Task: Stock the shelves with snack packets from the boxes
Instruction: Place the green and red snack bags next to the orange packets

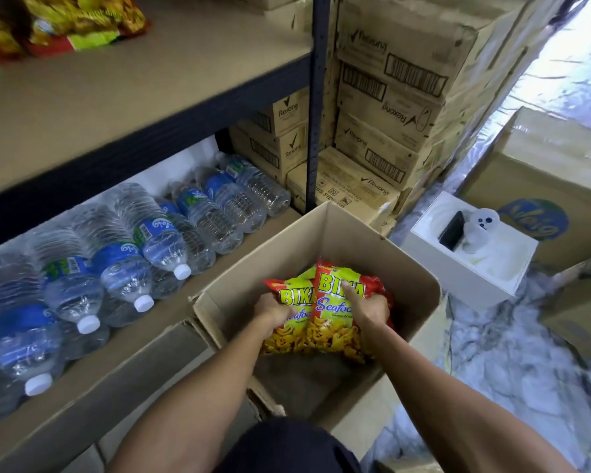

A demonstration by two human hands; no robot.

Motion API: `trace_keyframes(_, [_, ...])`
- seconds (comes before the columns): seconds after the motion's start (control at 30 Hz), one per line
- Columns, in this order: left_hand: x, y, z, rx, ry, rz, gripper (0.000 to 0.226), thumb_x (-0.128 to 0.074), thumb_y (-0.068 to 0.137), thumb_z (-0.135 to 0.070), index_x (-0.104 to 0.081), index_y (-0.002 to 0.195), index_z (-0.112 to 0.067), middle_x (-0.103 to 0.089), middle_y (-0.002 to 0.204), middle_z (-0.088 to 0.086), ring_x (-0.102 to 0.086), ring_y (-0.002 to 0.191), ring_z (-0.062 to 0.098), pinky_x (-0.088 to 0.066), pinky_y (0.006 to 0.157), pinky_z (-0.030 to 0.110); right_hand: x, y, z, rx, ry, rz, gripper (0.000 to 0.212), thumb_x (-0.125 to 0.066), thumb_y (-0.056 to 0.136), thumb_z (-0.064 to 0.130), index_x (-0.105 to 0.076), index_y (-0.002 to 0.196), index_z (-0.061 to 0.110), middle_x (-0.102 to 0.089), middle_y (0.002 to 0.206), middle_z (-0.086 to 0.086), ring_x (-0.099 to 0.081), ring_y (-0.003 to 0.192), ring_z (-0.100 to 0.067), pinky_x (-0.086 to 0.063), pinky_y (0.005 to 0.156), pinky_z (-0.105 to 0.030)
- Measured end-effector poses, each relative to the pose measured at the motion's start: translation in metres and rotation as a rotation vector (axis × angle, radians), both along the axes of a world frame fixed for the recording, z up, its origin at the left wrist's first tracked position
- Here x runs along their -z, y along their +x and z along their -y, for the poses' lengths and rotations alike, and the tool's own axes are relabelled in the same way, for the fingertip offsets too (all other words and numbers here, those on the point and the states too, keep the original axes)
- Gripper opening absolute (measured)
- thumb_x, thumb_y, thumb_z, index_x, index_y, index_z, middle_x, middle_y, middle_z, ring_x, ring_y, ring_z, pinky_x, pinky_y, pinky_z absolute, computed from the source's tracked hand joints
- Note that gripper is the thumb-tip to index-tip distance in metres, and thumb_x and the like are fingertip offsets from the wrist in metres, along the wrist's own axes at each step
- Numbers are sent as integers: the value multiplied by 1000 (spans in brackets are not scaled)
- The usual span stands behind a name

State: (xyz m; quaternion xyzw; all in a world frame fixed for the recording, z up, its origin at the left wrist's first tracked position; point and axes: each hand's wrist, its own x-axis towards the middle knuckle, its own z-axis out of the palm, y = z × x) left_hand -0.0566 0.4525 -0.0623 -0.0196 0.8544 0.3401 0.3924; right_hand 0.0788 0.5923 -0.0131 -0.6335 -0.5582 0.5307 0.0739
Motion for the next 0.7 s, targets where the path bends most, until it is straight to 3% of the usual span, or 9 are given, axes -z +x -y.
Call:
trace_keyframes(0.17, [-69,-4,10,91,91,-140,49,-87,74,-26,-66,118,-17,-70,118,-2,-66,107,20,-51,96,31,-53,-6,4,-62,72,-137,44,-71,86,53,-67,101,12,-71,99,-5,-65,92,-22,-51,87,-34])
trace_keyframes(0.3, [-125,-11,25,109,161,-237,50,-86,75,-28,-62,118,-23,-69,114,-6,-65,104,18,-50,97,31,-104,-13,9,-88,97,-259,50,-67,89,51,-66,120,12,-72,107,-3,-68,97,-22,-54,95,-41])
trace_keyframes(0.37, [-154,-12,31,123,194,-310,55,-85,76,-32,-58,123,-23,-67,122,-5,-64,109,19,-49,100,36,-133,-14,15,-96,108,-290,61,-66,90,52,-58,133,10,-67,125,-9,-64,110,-27,-51,98,-41])
trace_keyframes(0.43, [-191,-6,39,130,231,-393,55,-82,80,-32,-55,127,-20,-64,122,-7,-60,113,18,-46,101,35,-161,-13,22,-98,151,-316,79,-62,91,56,-40,150,9,-50,146,-14,-49,132,-34,-41,107,-46])
trace_keyframes(0.5, [-227,1,49,135,255,-485,53,-78,83,-35,-54,128,-22,-63,124,-7,-58,118,18,-44,102,35,-184,-12,26,-110,180,-364,92,-60,88,63,-28,155,9,-39,155,-15,-39,141,-35,-36,113,-49])
trace_keyframes(0.6, [-274,10,63,163,301,-569,63,-75,86,-40,-46,140,-25,-57,138,-5,-53,129,23,-42,108,44,-218,-11,31,-110,175,-455,105,-62,75,79,-35,152,11,-44,152,-12,-45,137,-33,-39,111,-50])
trace_keyframes(0.7, [-315,10,74,157,331,-634,70,-73,87,-42,-40,146,-25,-54,142,-3,-49,134,25,-41,109,46,-249,-15,28,-110,216,-517,71,-61,88,63,-51,138,14,-64,128,-8,-63,113,-25,-50,98,-42])
